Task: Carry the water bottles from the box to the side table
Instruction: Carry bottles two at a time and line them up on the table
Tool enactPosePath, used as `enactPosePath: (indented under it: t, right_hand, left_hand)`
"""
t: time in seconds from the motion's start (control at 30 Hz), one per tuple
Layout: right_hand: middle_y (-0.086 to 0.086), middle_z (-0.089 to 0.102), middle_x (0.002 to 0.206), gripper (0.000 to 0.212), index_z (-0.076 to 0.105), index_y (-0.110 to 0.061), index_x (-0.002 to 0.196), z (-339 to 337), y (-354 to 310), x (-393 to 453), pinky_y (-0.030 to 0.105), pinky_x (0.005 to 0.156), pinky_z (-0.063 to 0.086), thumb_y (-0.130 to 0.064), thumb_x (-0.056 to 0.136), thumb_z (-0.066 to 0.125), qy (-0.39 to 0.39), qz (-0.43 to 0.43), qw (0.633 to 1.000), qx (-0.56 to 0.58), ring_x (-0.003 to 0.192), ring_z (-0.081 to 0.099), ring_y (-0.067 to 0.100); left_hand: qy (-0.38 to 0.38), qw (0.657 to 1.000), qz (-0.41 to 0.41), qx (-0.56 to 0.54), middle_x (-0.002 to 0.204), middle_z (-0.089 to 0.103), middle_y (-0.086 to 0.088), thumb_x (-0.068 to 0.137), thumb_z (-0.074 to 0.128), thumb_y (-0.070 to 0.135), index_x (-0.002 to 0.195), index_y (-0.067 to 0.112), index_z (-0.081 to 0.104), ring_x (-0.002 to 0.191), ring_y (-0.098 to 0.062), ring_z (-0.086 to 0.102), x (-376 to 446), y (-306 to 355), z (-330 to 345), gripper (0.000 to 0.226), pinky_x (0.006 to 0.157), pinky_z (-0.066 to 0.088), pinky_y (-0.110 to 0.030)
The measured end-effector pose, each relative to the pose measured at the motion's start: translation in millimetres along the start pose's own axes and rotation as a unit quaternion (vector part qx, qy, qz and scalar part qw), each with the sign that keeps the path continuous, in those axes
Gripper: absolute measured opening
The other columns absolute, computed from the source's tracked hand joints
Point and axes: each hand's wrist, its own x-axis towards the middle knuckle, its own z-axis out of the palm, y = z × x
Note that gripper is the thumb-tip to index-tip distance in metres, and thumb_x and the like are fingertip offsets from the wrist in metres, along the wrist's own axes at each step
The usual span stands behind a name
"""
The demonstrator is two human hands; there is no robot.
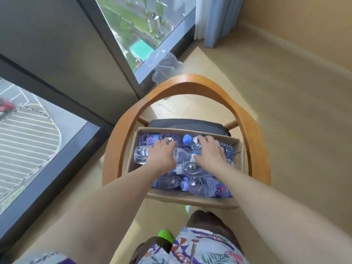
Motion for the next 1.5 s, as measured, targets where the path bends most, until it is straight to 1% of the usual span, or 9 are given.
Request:
enactPosePath:
  t: [0.23,0.5,0.6,0.7,0.93,1.23,1.33,1.4,1.5]
  right_hand:
    - [0.007,0.034,0.127,0.091,0.033,-0.030,0.144,15,-3,17,0.039,0.091,0.039,-0.011,0.069,0.082,0.023,-0.010,0.998,-0.058,0.111,0.036,0.028]
    - [0.010,0.044,0.121,0.061,0.040,-0.020,0.113,28,-2,14,0.041,0.096,0.039,0.003,0.065,0.071,0.100,-0.048,0.990,-0.084,0.108,0.042,0.030]
    - [0.003,0.053,0.115,0.063,0.039,-0.023,0.113,30,4,13,0.047,0.108,0.034,0.003,0.066,0.072,0.085,-0.047,0.993,-0.069,0.108,0.046,0.028]
    - [0.000,0.054,0.110,0.065,0.039,-0.026,0.112,32,8,12,0.042,0.101,0.037,0.004,0.064,0.072,0.081,-0.044,0.995,-0.044,0.105,0.046,0.025]
    - [0.001,0.057,0.127,0.066,0.053,-0.019,0.135,23,18,4,0.039,0.104,0.037,0.001,0.073,0.070,0.058,-0.072,0.995,-0.027,0.119,0.047,0.027]
    - [0.002,0.063,0.092,0.030,0.058,-0.020,0.100,-42,-26,-3,0.034,0.068,0.043,-0.014,0.072,0.069,0.085,-0.090,0.992,0.038,0.088,0.058,0.028]
    - [0.001,0.063,0.082,0.025,0.059,-0.022,0.091,-62,-62,-9,0.033,0.062,0.041,-0.025,0.071,0.073,0.099,-0.142,0.982,0.071,0.077,0.057,0.027]
    - [0.001,0.063,0.077,0.020,0.059,-0.021,0.087,-70,-89,-14,0.034,0.061,0.044,-0.028,0.072,0.071,0.111,-0.183,0.974,0.078,0.073,0.057,0.028]
    - [-0.012,0.058,0.072,0.031,0.058,-0.029,0.088,-80,-133,-28,0.029,0.059,0.039,-0.032,0.066,0.080,0.116,-0.228,0.961,0.107,0.073,0.054,0.019]
  left_hand:
    - [-0.003,0.995,0.043,0.088,0.126,0.041,-0.007,0.077,0.073,0.028,0.124,0.021,0.044,0.114,-0.031,0.039,17,-2,17,0.056,0.094,0.039,-0.047]
    - [0.000,0.987,0.050,0.153,0.117,0.040,-0.007,0.071,0.077,0.024,0.117,0.021,0.040,0.108,-0.029,0.040,17,1,23,0.059,0.088,0.039,-0.048]
    - [-0.017,0.984,0.070,0.163,0.115,0.039,-0.007,0.070,0.075,0.025,0.115,0.020,0.045,0.108,-0.028,0.039,17,-4,19,0.054,0.086,0.040,-0.049]
    - [-0.027,0.985,0.080,0.149,0.117,0.039,-0.008,0.072,0.076,0.029,0.115,0.017,0.048,0.110,-0.029,0.039,15,-8,13,0.053,0.085,0.045,-0.049]
    - [-0.040,0.985,0.094,0.136,0.104,0.053,-0.004,0.074,0.069,0.019,0.115,0.017,0.043,0.103,-0.029,0.057,-2,-17,5,0.049,0.088,0.042,-0.044]
    - [0.059,0.990,0.033,-0.124,0.115,0.060,-0.005,0.061,0.084,0.026,0.127,0.016,0.048,0.109,-0.027,0.057,-34,-36,-38,0.076,0.081,0.050,-0.035]
    - [0.126,0.968,-0.040,-0.215,0.107,0.063,0.000,0.058,0.084,0.029,0.122,0.020,0.051,0.103,-0.025,0.062,-54,-51,-60,0.073,0.070,0.051,-0.031]
    - [0.164,0.950,-0.079,-0.255,0.115,0.062,0.002,0.057,0.085,0.035,0.129,0.019,0.050,0.110,-0.027,0.060,-73,-67,-75,0.081,0.079,0.051,-0.033]
    - [0.228,0.910,-0.130,-0.320,0.091,0.063,0.006,0.053,0.084,0.038,0.103,0.023,0.052,0.090,-0.023,0.063,-111,-97,-93,0.062,0.064,0.050,-0.034]
